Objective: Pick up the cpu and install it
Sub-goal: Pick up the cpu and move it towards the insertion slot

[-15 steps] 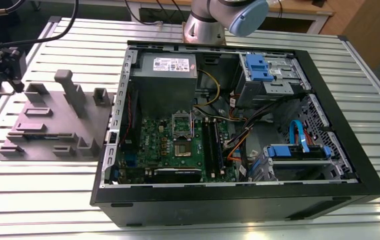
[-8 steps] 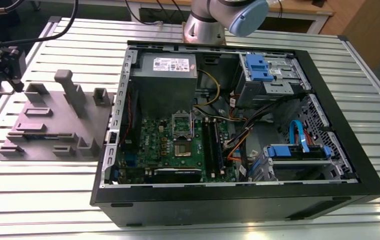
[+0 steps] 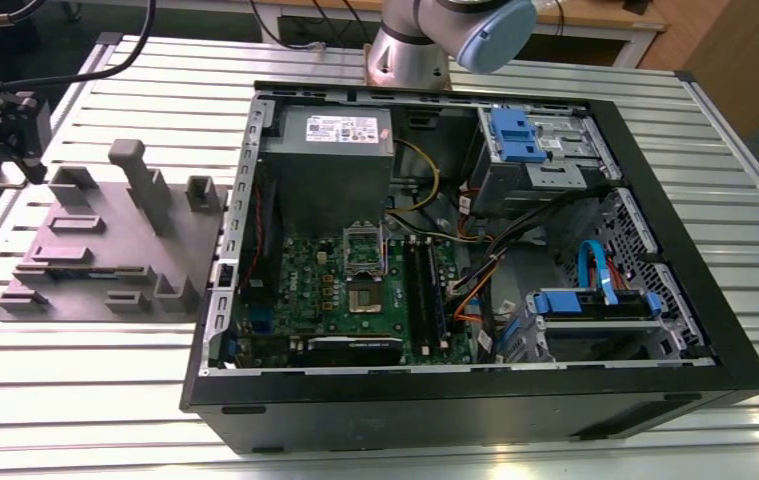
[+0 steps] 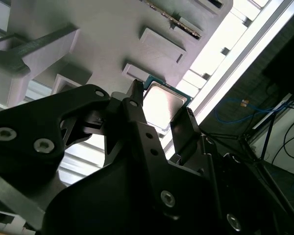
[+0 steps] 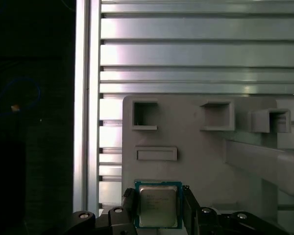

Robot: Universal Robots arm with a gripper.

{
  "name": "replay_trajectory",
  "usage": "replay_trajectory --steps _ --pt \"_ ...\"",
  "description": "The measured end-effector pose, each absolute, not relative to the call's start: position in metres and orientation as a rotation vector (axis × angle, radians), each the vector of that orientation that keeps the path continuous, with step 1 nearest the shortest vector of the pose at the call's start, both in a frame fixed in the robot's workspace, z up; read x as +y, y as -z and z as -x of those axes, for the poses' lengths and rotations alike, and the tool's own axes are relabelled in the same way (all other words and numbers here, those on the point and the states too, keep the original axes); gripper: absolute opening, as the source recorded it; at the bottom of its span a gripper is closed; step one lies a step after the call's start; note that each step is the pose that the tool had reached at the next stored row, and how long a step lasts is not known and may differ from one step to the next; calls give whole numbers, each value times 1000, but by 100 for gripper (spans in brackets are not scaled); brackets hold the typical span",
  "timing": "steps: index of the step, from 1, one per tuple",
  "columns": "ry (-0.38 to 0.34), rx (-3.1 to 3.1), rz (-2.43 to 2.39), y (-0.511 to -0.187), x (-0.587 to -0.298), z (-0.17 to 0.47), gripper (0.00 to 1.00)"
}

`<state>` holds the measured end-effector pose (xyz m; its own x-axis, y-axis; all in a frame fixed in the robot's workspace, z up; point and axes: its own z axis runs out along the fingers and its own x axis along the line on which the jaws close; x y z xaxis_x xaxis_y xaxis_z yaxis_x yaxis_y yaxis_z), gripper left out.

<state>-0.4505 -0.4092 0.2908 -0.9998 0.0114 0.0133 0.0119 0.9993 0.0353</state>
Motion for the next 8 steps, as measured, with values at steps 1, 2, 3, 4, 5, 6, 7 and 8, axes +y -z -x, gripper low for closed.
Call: replay_trajectory --steps 1,2,3,4,5,6,7,8 --pt "54 -3128 18 -291 -409 450 47" --pt "54 -3128 18 -291 -409 450 47" --pt "52 -3128 18 -291 -409 450 47" --pt "52 -3128 18 -291 -409 450 47" --pt "51 -3128 18 -292 -409 450 47" --pt "51 -3128 18 -292 -409 450 47" --pt "50 -3128 18 -292 -409 450 47" --pt "50 -3128 18 -293 -409 450 47"
